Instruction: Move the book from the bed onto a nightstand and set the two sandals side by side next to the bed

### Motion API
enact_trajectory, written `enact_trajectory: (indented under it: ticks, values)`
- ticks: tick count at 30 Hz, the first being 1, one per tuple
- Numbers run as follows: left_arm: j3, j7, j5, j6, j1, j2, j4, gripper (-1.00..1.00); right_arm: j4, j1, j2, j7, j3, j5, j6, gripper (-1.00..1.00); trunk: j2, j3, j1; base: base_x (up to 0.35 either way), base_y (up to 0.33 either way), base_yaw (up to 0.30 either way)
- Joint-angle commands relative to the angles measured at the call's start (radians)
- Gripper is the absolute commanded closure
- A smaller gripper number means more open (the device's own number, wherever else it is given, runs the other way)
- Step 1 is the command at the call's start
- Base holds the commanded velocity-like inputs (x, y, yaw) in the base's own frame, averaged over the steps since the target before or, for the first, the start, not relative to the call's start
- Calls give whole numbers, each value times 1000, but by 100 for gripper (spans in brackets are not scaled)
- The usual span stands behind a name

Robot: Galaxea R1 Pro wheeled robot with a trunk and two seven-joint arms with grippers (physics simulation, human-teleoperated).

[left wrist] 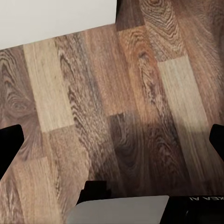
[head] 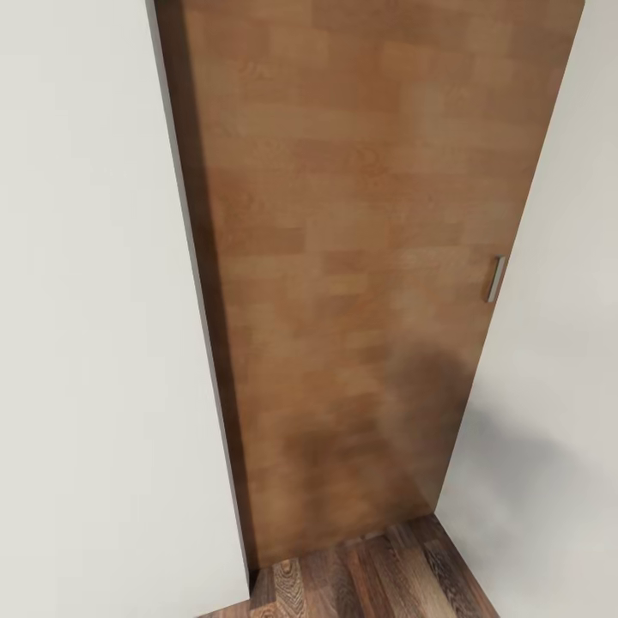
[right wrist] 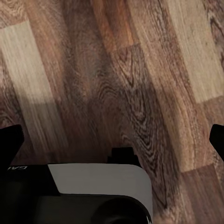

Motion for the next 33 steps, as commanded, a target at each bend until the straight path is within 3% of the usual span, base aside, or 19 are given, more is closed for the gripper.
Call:
enact_trajectory:
  ticks: [1,33]
  values:
    - [1,0,0,-3,0,0,0,-100,0,0,0,2,-3,0,0,-100,-1,-1,0,0,0,117]
    - [-2,0,0,-3,0,0,0,-100,0,0,0,2,-2,1,0,-100,-1,-1,0,0,0,279]
